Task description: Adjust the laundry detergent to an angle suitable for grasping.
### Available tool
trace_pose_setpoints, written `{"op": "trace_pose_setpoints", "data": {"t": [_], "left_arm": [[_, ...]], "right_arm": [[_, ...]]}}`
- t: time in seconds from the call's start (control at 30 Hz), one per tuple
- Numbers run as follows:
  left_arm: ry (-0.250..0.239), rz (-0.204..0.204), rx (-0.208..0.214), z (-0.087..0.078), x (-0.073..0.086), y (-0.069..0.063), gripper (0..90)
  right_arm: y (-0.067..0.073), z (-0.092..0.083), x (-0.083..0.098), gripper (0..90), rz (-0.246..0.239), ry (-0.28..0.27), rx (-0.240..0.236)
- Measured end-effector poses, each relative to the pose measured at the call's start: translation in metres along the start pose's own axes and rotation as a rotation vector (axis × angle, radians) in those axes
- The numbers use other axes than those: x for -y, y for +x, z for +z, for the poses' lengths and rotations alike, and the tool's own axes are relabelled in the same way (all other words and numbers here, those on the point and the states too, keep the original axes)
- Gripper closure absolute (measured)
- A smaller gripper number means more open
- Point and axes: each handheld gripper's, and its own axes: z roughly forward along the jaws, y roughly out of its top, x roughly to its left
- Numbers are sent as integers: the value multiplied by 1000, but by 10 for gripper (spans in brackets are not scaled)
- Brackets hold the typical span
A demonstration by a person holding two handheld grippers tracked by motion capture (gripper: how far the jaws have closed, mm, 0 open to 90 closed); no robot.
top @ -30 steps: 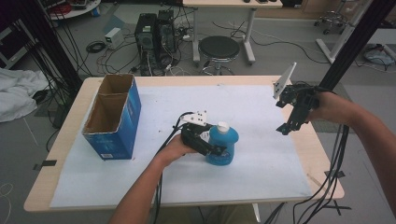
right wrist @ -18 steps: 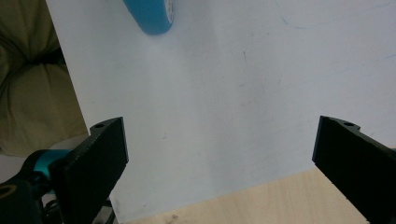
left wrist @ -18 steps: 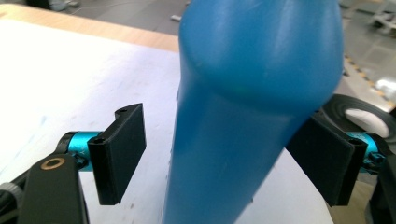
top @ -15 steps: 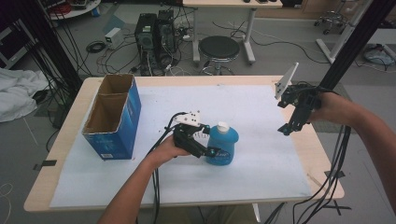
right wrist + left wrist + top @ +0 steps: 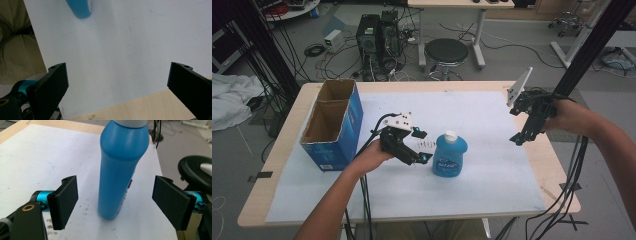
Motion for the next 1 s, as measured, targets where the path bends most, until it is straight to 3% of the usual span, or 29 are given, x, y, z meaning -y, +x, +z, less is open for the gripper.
{"op": "trace_pose_setpoints", "data": {"t": [0.03,0.13,0.4,0.53,0.63,0.7,0.83,1.0], "left_arm": [[15,1,-8,-1,-3,0,209],[47,31,-28,-6,-10,0,71],[180,33,-62,-15,-22,6,29],[274,63,-112,-17,-26,8,15],[312,68,-115,-20,-28,10,16],[354,52,-105,-21,-29,12,16],[440,-27,-168,-22,-34,21,16],[452,-41,-187,-34,-54,31,16]], "right_arm": [[0,0,0,24,-2,-2,-1],[1,0,-1,24,-1,-1,0],[2,-2,1,24,-3,-8,5],[3,-3,1,24,-4,-9,6],[3,-3,2,24,-3,-10,5],[3,-3,2,24,-4,-12,7],[1,-3,2,24,-2,-16,8],[1,-3,1,24,-3,-23,7]]}}
